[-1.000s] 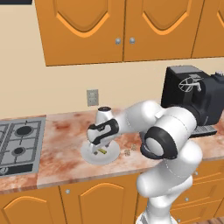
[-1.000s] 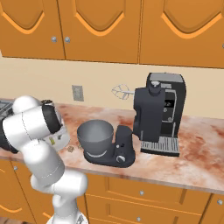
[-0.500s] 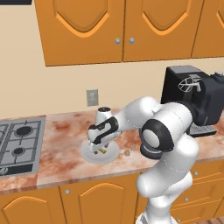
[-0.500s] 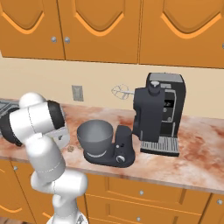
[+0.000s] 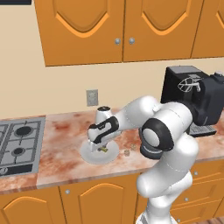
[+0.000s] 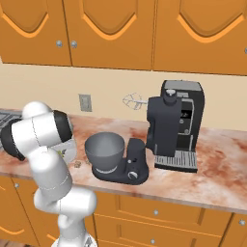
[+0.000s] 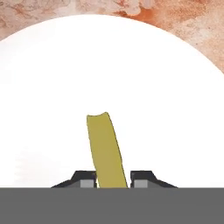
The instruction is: Add butter and sugar cubes to the stand mixer bowl and then turn on the stand mixer to begin making frosting.
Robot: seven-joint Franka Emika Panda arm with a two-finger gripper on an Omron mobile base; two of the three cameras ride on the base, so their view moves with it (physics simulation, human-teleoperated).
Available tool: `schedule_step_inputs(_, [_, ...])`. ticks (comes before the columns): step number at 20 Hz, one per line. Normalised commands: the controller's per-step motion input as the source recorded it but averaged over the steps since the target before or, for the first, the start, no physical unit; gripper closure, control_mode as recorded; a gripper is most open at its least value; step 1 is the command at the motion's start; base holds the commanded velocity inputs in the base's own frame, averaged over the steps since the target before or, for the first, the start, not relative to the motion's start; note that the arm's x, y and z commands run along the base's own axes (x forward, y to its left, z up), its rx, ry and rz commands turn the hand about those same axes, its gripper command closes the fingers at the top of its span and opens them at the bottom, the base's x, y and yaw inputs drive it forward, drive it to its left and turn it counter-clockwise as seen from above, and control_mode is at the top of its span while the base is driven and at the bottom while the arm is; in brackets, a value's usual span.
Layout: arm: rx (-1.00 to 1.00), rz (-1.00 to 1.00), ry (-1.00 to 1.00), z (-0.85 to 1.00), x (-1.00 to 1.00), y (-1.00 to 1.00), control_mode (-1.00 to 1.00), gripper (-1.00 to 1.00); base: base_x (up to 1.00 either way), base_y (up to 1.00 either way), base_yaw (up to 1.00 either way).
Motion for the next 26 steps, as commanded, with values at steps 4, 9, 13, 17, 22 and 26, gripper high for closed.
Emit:
schedule_step_inputs(4, [0.00,0.00,0.00,-0.04,0.00,0.00,-1.00,1.00,0.00,0.00,0.00])
schedule_step_inputs(9, [0.00,0.00,-0.02,0.22,-0.05,-0.02,-1.00,1.00,0.00,0.00,0.00])
schedule_step_inputs(13, [0.00,0.00,-0.04,0.85,-0.27,-0.17,-1.00,1.00,0.00,0.00,0.00])
schedule_step_inputs(17, [0.00,0.00,-0.03,0.96,-0.31,-0.36,-1.00,1.00,0.00,0.00,0.00])
schedule_step_inputs(22, [0.00,-0.02,-0.05,0.91,-0.18,-0.39,-1.00,1.00,0.00,0.00,0.00])
schedule_step_inputs(26, [0.00,-0.06,-0.04,0.79,-0.43,-0.47,-1.00,1.00,0.00,0.00,0.00])
